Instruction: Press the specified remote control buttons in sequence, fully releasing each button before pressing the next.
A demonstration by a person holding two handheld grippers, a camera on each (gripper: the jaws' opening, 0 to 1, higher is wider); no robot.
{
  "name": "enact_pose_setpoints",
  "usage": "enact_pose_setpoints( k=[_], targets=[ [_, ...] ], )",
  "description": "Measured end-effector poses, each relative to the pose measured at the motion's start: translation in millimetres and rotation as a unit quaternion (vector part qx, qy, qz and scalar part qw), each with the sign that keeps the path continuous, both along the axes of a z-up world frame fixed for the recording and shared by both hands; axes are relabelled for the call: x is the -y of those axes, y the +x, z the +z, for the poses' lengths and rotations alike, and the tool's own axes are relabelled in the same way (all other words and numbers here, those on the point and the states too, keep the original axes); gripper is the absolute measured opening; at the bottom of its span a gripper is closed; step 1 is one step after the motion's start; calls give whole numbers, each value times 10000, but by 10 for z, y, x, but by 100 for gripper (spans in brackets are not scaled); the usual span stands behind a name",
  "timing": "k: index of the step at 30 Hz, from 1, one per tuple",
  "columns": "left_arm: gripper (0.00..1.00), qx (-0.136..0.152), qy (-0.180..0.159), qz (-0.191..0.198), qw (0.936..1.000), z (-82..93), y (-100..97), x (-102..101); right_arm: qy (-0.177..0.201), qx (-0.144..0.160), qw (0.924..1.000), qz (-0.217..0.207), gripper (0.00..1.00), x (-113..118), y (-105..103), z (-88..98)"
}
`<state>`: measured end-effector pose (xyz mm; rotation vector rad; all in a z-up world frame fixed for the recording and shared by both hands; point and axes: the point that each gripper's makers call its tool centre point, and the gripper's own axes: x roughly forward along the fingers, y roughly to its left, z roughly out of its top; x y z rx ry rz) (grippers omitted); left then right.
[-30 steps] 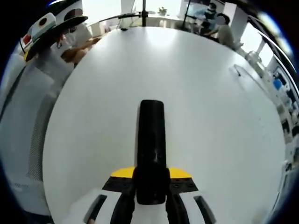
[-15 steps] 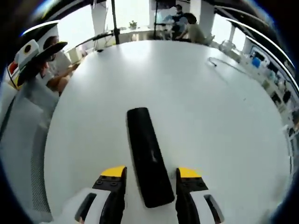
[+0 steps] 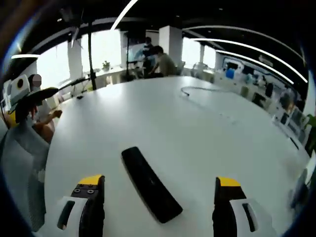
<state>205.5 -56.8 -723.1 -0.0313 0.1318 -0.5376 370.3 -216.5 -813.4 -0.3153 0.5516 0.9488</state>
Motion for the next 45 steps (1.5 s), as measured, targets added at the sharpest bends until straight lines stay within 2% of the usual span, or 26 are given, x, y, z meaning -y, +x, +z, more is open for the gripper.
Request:
enact_pose_setpoints(
  k=[3, 7, 11, 17, 18, 21, 25, 30, 33, 37, 39, 45],
  targets=[
    [90, 4, -18, -12, 10000, 5, -2, 1, 91, 156, 9997, -166, 99, 53, -58, 79],
    [90, 13, -21, -37, 10000, 112, 19, 41, 150, 421, 9986, -280, 99, 85, -148, 206],
    [90, 74, 30, 13, 10000, 123, 17, 28, 322, 598, 9968, -431, 99, 132, -260, 374],
    [91, 242, -20, 181, 9995, 192, 43, -25, 547, 931, 9914, -745, 99, 258, -439, 650],
    [91, 224, -113, 202, 9995, 162, 53, -57, 584, 971, 9906, -772, 99, 275, -470, 684],
    [91, 293, -3, 256, 9992, 139, 66, -129, 664, 1119, 9868, -962, 99, 373, -584, 796],
    [91, 363, 24, 329, 9988, 198, 39, -124, 706, 1200, 9835, -1156, 99, 481, -695, 871],
    [92, 423, -418, 547, 9967, 307, 29, -197, 746, 1384, 9773, -1419, 99, 631, -900, 1004],
    [95, 469, -527, 664, 9953, 338, 44, -264, 800, 1480, 9736, -1544, 99, 718, -1002, 1049],
    [96, 524, -473, 722, 9949, 351, 46, -281, 949, 1628, 9685, -1629, 99, 760, -1188, 1130],
    [96, 500, -513, 682, 9951, 294, 78, -388, 889, 1689, 9668, -1700, 99, 791, -1258, 1154],
    [96, 505, -554, 638, 9951, 326, 52, -308, 588, 1849, 9659, -1716, 99, 837, -1437, 1140]
  ],
)
